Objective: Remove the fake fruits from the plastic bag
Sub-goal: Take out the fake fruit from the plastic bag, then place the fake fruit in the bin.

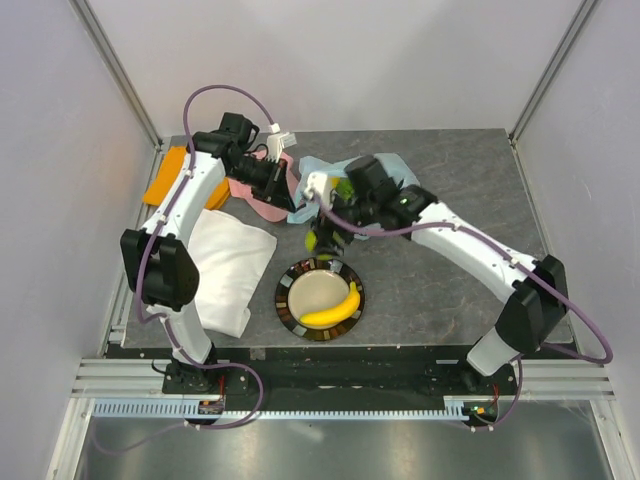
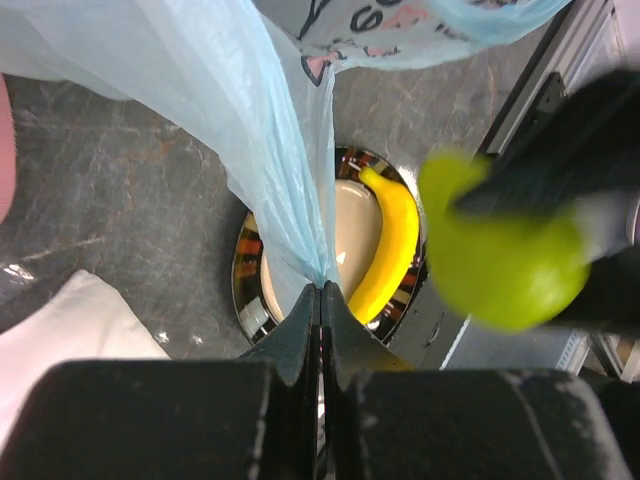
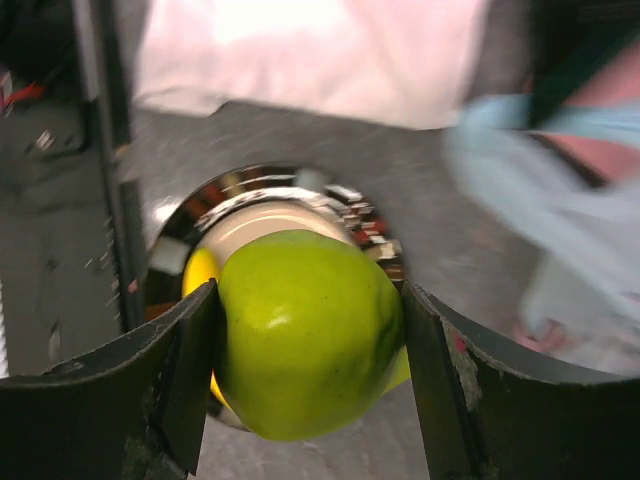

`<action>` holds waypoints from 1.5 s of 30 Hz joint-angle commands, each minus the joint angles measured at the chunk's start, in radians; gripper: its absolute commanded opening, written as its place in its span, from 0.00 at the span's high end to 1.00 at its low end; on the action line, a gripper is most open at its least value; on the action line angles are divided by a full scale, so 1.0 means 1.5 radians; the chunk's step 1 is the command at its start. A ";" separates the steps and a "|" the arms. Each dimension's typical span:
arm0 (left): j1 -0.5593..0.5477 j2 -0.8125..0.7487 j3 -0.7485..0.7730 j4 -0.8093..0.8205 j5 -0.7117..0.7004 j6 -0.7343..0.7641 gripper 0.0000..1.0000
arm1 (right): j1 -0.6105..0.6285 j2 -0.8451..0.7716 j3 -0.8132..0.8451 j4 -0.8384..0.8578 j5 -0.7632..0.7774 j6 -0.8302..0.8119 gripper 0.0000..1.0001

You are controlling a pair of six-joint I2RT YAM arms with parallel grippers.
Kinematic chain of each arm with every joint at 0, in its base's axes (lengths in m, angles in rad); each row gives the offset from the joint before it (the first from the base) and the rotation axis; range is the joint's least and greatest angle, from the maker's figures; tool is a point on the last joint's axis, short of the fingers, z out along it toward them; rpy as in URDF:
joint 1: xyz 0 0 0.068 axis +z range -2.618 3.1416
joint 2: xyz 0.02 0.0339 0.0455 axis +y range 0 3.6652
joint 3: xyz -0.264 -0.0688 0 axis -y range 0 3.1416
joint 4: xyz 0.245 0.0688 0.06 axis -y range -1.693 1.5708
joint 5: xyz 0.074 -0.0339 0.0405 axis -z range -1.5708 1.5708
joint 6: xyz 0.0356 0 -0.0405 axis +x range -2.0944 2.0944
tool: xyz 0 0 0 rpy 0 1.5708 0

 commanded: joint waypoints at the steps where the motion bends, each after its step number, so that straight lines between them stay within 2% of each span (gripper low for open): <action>1: 0.000 0.014 0.049 0.036 0.013 -0.059 0.98 | 0.066 0.000 -0.058 -0.021 -0.040 -0.107 0.53; 7: 0.000 0.015 0.053 0.050 -0.004 -0.086 0.98 | 0.133 0.000 -0.133 0.003 0.048 -0.168 0.54; 14: 0.001 -0.016 0.039 0.050 -0.007 -0.082 0.98 | 0.131 0.068 -0.161 0.060 0.183 -0.070 0.55; 20: 0.001 -0.048 0.013 0.050 -0.007 -0.075 0.99 | 0.126 0.118 -0.155 0.077 0.219 -0.043 0.52; 25: 0.001 -0.061 0.001 0.050 -0.013 -0.071 0.98 | 0.105 0.163 -0.134 0.040 0.234 -0.012 0.52; 34: 0.001 -0.058 0.005 0.051 -0.014 -0.066 0.98 | 0.091 0.173 -0.118 -0.002 0.235 -0.004 0.36; 36: 0.001 -0.056 0.009 0.050 -0.014 -0.065 0.99 | 0.091 0.168 -0.109 -0.016 0.237 -0.009 0.36; 40: 0.001 -0.051 0.022 0.051 -0.014 -0.065 0.99 | 0.091 0.163 -0.086 -0.044 0.251 -0.010 0.46; 45: 0.001 -0.044 0.028 0.050 -0.011 -0.064 0.98 | 0.092 0.182 -0.053 -0.078 0.252 -0.002 0.44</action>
